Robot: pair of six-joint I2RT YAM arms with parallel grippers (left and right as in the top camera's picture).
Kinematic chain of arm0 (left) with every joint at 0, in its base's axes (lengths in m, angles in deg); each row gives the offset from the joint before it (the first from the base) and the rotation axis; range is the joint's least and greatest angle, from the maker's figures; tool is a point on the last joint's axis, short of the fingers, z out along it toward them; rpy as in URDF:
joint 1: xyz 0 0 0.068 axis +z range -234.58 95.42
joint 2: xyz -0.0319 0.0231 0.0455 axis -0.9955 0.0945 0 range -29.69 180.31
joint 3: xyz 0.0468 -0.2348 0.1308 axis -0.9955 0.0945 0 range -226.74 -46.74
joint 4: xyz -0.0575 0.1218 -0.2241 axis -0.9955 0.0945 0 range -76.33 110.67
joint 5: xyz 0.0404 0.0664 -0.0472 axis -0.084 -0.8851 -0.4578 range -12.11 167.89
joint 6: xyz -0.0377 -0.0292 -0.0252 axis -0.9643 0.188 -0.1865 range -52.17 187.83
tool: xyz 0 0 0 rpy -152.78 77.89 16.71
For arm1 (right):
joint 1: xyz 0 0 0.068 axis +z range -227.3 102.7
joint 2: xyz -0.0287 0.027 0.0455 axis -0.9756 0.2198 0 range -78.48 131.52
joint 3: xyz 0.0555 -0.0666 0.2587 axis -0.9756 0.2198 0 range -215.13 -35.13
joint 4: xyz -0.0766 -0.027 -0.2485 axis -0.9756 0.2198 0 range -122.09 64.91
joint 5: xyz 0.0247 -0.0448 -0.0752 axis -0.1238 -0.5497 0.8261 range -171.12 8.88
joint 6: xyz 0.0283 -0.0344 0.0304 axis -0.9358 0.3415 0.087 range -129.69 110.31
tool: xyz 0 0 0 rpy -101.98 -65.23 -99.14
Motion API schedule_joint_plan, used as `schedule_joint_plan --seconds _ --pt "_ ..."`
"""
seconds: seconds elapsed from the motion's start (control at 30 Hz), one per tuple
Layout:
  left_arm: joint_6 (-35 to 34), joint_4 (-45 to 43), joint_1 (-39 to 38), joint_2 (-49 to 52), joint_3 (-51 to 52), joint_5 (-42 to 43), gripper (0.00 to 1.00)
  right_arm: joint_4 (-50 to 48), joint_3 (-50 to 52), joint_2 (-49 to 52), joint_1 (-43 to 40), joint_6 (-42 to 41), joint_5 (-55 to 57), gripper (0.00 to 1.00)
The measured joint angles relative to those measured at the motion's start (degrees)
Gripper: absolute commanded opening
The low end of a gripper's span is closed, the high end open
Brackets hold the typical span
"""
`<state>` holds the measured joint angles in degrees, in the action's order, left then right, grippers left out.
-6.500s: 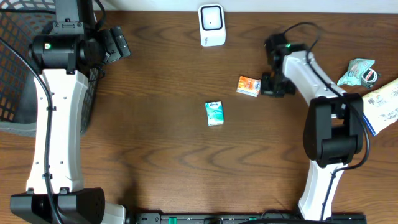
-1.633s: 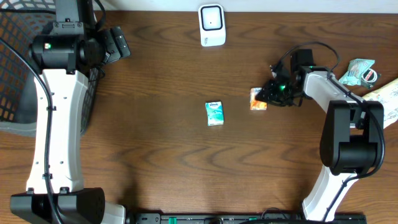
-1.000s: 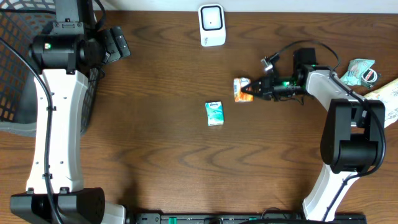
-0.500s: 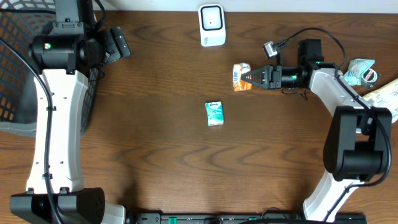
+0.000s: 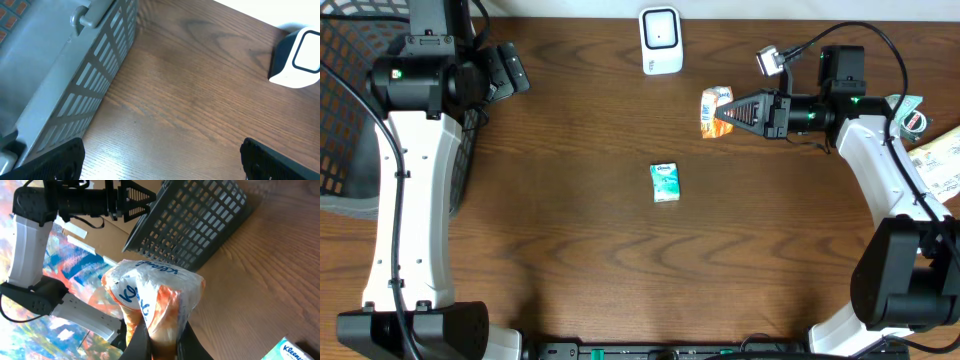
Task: Scan the item barcode
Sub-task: 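Lift the orange pack and swing it toward the scanner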
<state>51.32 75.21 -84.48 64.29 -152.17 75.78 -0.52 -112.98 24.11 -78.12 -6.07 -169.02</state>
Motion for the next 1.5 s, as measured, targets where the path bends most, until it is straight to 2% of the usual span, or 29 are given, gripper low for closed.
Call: schedule_joint_plan --seconds 1.1,1.3,1.5 --pt "0.0 0.0 0.0 0.0 0.0 0.0 0.98 0.0 0.0 0.0 0.0 0.0 0.6 0.01" --pt "0.0 0.0 0.0 0.0 0.0 0.0 0.98 0.0 0.0 0.0 1.9 -0.5 5.7 0.01" --pt "0.0 0.0 0.0 0.0 0.0 0.0 0.98 0.0 0.0 0.0 5.3 -4.8 18.2 0.01"
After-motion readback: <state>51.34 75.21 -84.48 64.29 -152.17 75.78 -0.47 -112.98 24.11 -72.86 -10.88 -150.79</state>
